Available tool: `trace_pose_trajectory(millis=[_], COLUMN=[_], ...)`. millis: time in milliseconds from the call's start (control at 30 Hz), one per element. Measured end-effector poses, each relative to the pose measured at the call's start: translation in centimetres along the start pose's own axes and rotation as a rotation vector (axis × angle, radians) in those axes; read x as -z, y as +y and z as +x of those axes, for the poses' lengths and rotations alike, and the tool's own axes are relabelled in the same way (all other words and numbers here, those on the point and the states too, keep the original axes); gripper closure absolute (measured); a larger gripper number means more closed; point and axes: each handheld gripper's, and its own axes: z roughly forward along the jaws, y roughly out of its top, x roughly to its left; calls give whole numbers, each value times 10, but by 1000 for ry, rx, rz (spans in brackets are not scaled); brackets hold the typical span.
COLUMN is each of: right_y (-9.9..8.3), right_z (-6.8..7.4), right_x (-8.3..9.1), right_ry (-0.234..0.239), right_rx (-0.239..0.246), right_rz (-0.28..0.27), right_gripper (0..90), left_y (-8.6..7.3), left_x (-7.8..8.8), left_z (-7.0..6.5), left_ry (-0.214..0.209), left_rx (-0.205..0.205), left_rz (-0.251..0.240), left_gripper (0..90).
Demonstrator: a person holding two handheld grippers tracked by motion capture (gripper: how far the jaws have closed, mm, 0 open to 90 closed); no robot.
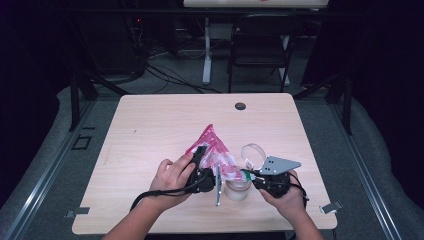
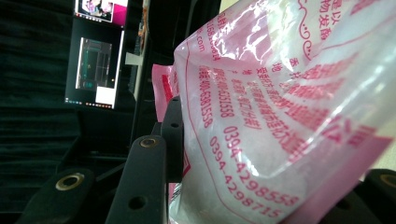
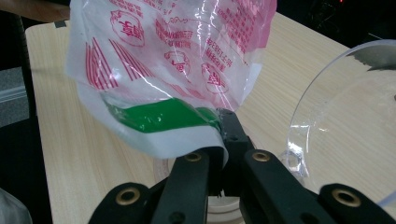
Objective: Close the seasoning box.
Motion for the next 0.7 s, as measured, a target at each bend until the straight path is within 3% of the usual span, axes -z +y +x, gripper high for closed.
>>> trace_pose_trajectory(millis=[467, 700], right_y=[1, 2], right_z=[2, 2], right_x=[-1, -1], right_ry=[-6, -14], right_rx=[5, 5], right_rz=[-3, -7], right_gripper=[900, 900], left_y=[-3, -5], left_x=[-1, -2], left_z=[-2, -5], left_ry=[-23, -48], left_rx=[28, 62], left_rz=[7, 14], left_gripper=[674, 679])
